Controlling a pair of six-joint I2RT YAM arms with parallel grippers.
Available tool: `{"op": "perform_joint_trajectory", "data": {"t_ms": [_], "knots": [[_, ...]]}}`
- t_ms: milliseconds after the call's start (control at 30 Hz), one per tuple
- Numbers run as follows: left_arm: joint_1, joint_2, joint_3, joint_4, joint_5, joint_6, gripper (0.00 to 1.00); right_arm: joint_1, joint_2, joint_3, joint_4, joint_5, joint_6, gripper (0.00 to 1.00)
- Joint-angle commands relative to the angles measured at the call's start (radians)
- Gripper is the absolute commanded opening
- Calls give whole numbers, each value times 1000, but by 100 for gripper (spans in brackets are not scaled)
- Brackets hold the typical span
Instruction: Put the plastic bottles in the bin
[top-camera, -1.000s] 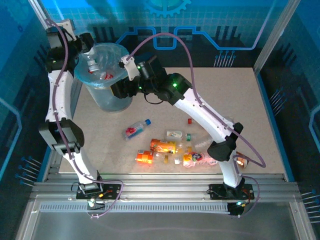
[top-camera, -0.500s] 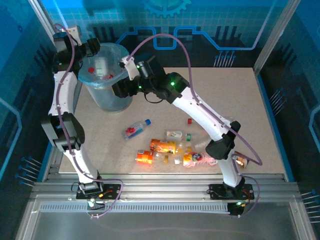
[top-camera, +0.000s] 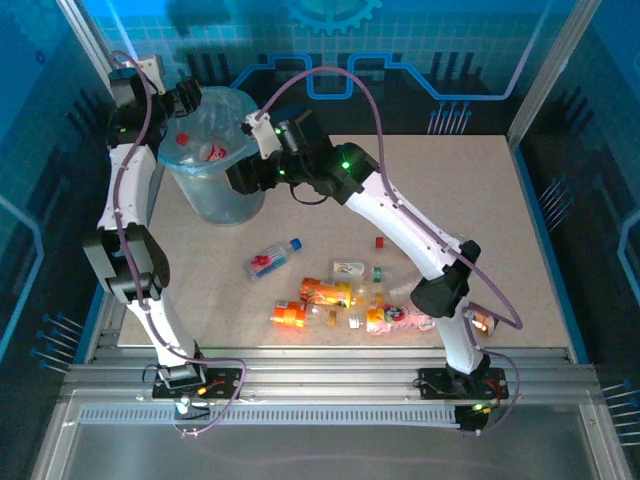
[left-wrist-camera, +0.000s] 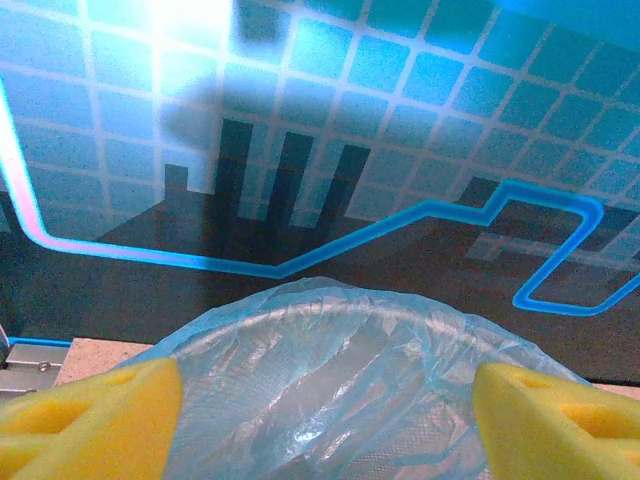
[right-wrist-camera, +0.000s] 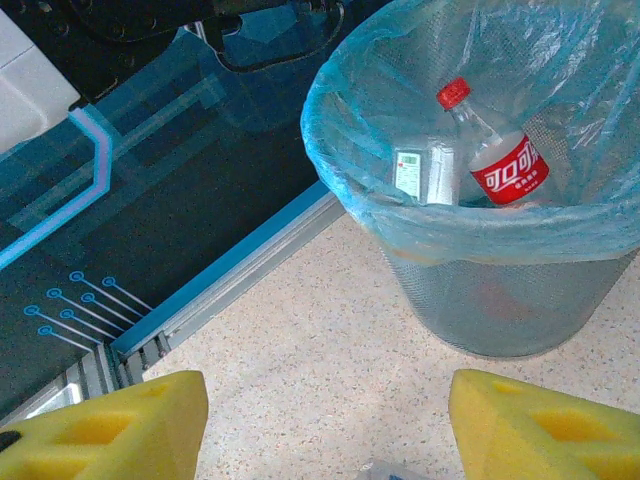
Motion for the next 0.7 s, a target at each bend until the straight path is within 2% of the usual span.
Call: {"op": "perform_joint_trajectory", "data": {"t_ms": [0, 200, 367, 500, 667], "knots": [[-2, -47, -8, 16, -3, 17, 77, -10, 9, 15, -18, -20, 12, 66], [-37, -113, 0, -27, -29, 55, 77, -11, -13, 15, -33, -16, 12, 66], [-123, -214, -19, -56, -54, 106, 77, -11, -63, -4, -87, 40, -5, 67], [-239, -287, -50, -84, -75, 165, 77, -20, -158, -116, -111, 96, -5, 67], [-384, -352, -84, -124, -99, 232, 77, -52, -338, -385, -80, 140, 11, 67]]}}
